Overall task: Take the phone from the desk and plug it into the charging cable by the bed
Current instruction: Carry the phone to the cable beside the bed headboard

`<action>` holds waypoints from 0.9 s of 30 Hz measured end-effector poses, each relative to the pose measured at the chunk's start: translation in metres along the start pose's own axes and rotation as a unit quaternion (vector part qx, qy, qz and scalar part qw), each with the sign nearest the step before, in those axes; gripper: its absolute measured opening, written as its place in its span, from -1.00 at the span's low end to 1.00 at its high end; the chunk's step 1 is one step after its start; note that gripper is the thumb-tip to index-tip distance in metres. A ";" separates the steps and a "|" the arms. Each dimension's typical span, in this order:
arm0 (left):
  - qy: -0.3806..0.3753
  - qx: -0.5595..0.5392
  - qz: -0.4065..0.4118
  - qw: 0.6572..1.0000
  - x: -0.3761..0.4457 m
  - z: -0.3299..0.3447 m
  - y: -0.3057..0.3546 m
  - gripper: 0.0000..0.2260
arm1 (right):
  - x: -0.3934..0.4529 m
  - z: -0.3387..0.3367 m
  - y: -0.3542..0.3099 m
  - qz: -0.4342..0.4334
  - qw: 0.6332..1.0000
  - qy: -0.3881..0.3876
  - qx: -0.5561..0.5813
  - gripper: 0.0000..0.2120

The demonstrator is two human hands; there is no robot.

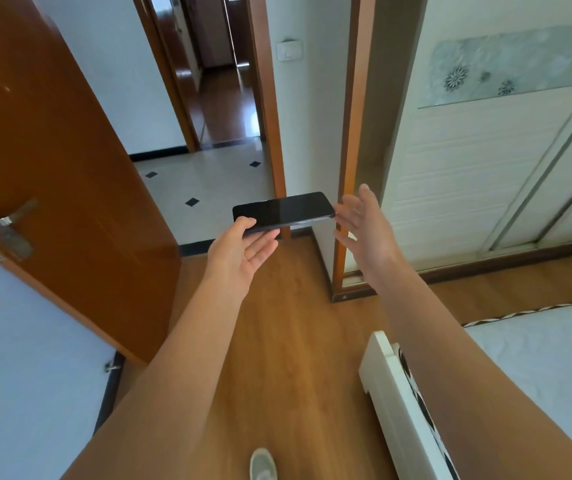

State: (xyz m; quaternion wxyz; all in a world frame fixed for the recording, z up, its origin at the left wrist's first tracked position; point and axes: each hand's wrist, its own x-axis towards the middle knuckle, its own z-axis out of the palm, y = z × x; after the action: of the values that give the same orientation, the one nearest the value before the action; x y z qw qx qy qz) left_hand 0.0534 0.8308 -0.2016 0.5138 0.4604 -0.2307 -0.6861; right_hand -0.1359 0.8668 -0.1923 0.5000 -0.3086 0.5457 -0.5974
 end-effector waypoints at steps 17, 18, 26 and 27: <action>-0.172 0.069 -0.105 0.977 0.203 0.135 0.020 -0.78 | 0.166 -0.026 -0.045 -0.047 0.977 0.207 0.007 -0.43; -0.187 0.078 -0.109 0.973 0.211 0.146 0.020 -0.78 | 0.172 -0.031 -0.048 -0.052 0.974 0.218 0.015 -0.42; -0.254 0.085 -0.147 0.952 0.252 0.236 0.011 -0.75 | 0.212 -0.084 -0.077 -0.064 0.954 0.287 0.054 -0.42; -0.262 0.086 -0.150 0.949 0.256 0.250 0.008 -0.77 | 0.219 -0.092 -0.081 -0.068 0.951 0.296 0.058 -0.42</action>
State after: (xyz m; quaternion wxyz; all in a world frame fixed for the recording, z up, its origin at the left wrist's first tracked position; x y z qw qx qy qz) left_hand -0.1724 0.5536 -0.1791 0.2844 0.3359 -0.3438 -0.8295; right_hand -0.3092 0.6859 -0.1727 0.2911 -0.1246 0.6112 -0.7254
